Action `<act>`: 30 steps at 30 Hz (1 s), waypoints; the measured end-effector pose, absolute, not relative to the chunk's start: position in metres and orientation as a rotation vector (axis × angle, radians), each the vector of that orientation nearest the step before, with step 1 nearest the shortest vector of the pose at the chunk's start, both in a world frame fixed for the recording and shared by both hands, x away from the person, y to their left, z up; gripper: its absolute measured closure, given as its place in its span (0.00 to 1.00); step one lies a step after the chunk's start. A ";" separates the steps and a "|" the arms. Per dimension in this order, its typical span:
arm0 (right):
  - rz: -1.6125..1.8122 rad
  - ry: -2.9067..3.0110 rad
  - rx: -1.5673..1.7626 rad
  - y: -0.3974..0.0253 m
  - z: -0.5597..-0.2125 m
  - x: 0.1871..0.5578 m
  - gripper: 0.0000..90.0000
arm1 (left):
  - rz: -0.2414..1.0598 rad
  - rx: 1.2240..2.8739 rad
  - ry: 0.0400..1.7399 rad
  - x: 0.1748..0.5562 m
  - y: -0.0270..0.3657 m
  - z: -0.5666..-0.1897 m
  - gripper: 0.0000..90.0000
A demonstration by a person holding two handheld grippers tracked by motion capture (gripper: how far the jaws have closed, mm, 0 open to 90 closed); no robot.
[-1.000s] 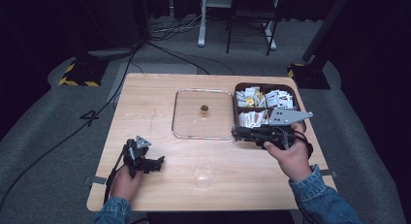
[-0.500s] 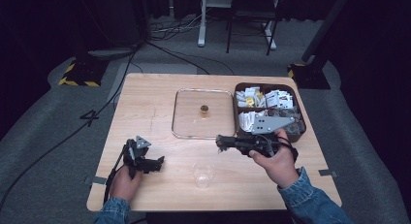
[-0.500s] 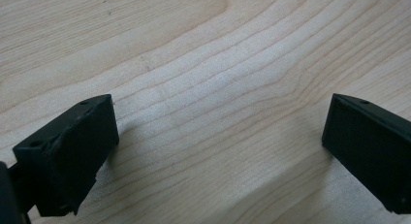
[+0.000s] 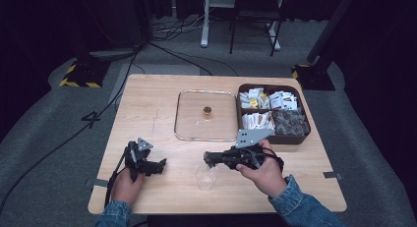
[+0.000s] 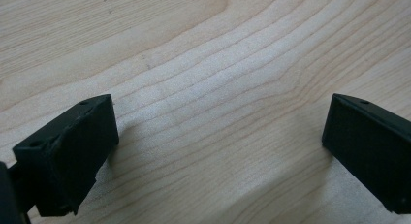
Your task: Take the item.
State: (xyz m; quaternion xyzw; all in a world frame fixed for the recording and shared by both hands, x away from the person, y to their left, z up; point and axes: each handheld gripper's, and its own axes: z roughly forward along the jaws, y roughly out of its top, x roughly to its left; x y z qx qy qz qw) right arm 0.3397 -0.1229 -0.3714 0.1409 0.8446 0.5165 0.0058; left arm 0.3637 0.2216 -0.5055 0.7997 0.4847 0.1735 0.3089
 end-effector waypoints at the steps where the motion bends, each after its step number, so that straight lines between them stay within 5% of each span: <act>1: 1.618 2.649 0.441 -0.122 -0.373 0.339 1.00 | 0.458 2.112 1.281 0.364 0.222 -0.505 0.00; 25: 1.515 2.779 0.480 -0.109 -0.414 0.339 1.00 | 0.461 2.111 1.281 0.364 0.221 -0.506 0.00; 30: 1.495 2.770 0.479 -0.105 -0.419 0.339 0.67 | 0.461 2.111 1.281 0.364 0.221 -0.506 0.00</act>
